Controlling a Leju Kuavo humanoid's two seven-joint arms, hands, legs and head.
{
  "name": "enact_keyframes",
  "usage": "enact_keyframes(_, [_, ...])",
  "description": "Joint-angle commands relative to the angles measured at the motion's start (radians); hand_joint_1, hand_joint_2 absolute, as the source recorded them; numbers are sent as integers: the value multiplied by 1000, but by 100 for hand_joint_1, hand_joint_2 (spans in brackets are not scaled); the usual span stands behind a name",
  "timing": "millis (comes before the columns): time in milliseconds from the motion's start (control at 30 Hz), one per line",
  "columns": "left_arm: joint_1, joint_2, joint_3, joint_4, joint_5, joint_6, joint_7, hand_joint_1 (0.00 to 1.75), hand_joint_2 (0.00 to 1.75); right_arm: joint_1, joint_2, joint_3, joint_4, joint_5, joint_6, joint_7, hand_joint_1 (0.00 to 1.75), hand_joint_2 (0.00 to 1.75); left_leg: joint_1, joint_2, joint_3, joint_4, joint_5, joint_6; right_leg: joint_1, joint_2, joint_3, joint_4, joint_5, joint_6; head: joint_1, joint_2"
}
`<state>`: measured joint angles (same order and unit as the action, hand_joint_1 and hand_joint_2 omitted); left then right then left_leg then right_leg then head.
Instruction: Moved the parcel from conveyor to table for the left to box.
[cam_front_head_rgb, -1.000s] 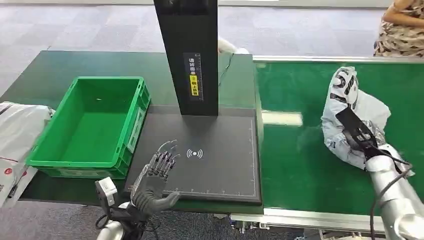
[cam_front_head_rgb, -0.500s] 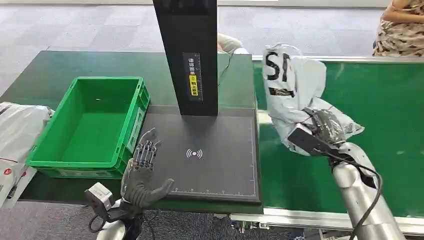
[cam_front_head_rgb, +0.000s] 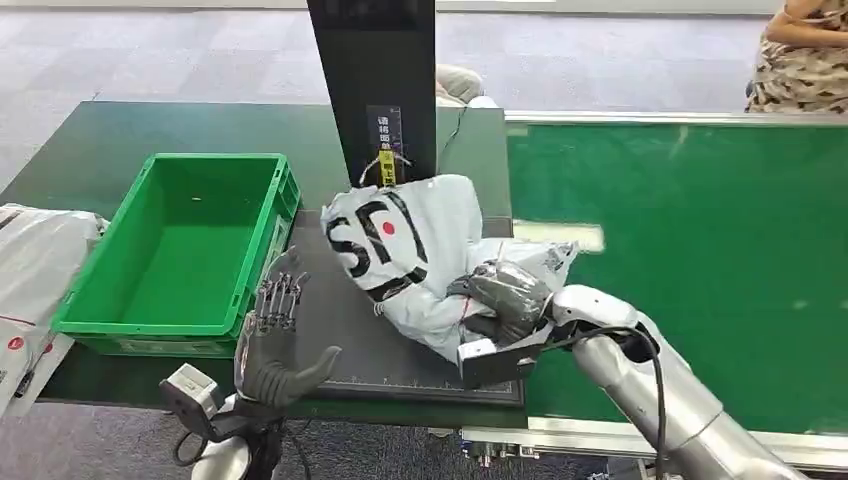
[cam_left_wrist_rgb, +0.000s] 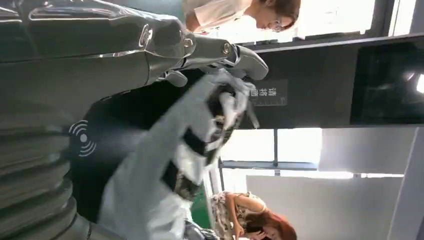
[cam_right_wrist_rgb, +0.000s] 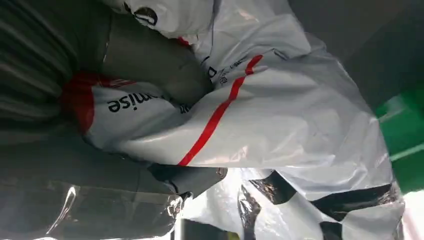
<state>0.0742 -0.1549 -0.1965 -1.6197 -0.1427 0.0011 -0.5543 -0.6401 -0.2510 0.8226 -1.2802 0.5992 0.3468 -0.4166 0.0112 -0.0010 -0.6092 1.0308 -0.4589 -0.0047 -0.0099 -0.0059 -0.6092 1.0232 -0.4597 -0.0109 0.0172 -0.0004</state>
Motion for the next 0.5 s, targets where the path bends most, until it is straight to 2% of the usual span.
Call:
enact_keyframes(33, [3,33,16,2,27,9,12,0,175,-147,8,243,12,-177,136,0,175,175,-1,4,2,-1,-1,0,-1,4,0,0,0,0,0,0])
enact_keyframes(333, [10,44,6,-1,38,16,16,0,175,-191,-5,305,18,-225,162,25,175,175,0,2,3,-2,-1,0,0,2,2,-2,0,0,0,0])
enact_keyframes(433, [10,45,1,0,39,16,17,0,175,-189,-4,301,33,-211,125,43,175,175,0,1,4,-2,0,0,0,1,3,-2,0,0,0,0])
enact_keyframes(467, [14,44,2,-4,39,17,17,0,175,-193,-5,299,40,-183,75,50,175,175,0,1,3,-1,0,0,0,1,2,-1,0,0,0,0])
enact_keyframes(500, [16,43,3,-6,39,17,17,0,175,-196,-6,299,46,-178,65,53,157,175,0,1,4,-2,0,0,0,2,4,-3,0,0,0,0])
